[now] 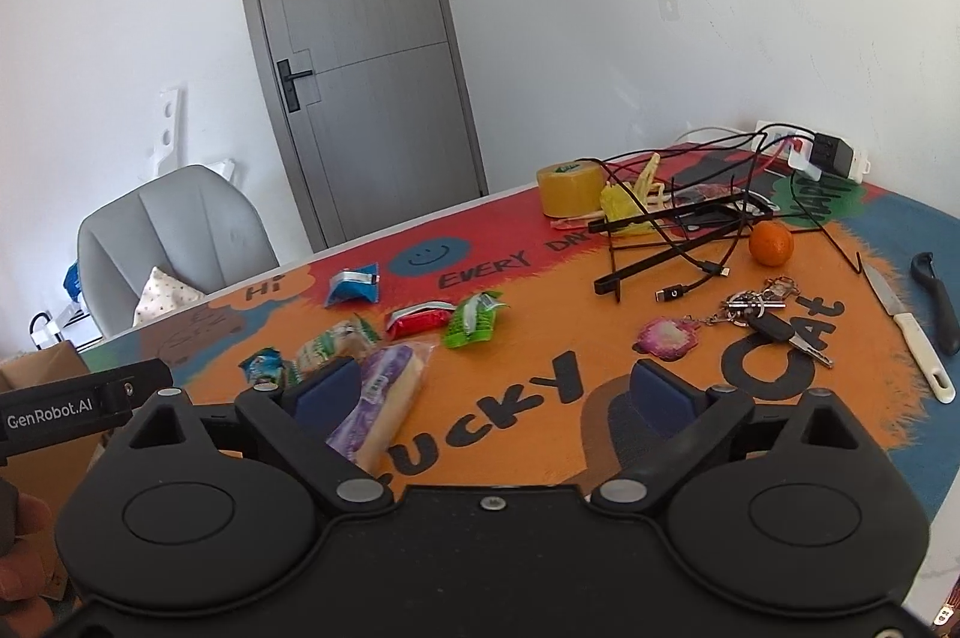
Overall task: Organize snacks
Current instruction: 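Move both grippers back from the box toward the remaining snacks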
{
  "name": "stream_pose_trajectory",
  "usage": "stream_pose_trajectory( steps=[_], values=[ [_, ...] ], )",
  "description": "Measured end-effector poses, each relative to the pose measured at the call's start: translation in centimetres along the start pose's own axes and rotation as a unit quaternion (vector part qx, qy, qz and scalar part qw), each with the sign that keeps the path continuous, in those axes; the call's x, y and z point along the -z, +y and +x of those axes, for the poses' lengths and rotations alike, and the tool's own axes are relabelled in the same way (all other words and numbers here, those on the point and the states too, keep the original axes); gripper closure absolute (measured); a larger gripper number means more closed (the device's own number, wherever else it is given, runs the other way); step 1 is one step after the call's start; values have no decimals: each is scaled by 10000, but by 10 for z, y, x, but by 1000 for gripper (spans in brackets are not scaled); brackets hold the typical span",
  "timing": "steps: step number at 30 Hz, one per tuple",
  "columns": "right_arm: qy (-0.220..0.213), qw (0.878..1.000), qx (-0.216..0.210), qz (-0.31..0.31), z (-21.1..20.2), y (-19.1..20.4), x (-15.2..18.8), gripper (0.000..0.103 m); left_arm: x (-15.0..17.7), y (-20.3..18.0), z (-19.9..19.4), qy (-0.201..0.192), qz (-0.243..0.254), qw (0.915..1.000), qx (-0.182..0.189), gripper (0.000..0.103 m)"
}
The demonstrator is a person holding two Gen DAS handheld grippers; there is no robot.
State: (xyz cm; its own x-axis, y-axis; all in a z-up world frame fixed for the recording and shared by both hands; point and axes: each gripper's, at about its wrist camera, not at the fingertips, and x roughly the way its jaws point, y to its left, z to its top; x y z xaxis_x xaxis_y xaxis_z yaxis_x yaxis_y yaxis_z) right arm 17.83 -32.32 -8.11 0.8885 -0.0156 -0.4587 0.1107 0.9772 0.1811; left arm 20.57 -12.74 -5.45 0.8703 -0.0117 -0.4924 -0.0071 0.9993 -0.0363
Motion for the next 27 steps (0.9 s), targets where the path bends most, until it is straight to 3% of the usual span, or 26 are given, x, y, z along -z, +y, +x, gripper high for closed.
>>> stream_pose_trajectory(
  steps=[20, 27],
  values=[
    [563, 9981, -232, 94, 82, -13, -10, 24, -12, -8, 84, 429, -143, 9982, -399, 6],
    [785, 9962, -356, 102, 114, -12, -17, 33, -13, -10, 117, 616, -148, 9969, -463, 17]
  ],
)
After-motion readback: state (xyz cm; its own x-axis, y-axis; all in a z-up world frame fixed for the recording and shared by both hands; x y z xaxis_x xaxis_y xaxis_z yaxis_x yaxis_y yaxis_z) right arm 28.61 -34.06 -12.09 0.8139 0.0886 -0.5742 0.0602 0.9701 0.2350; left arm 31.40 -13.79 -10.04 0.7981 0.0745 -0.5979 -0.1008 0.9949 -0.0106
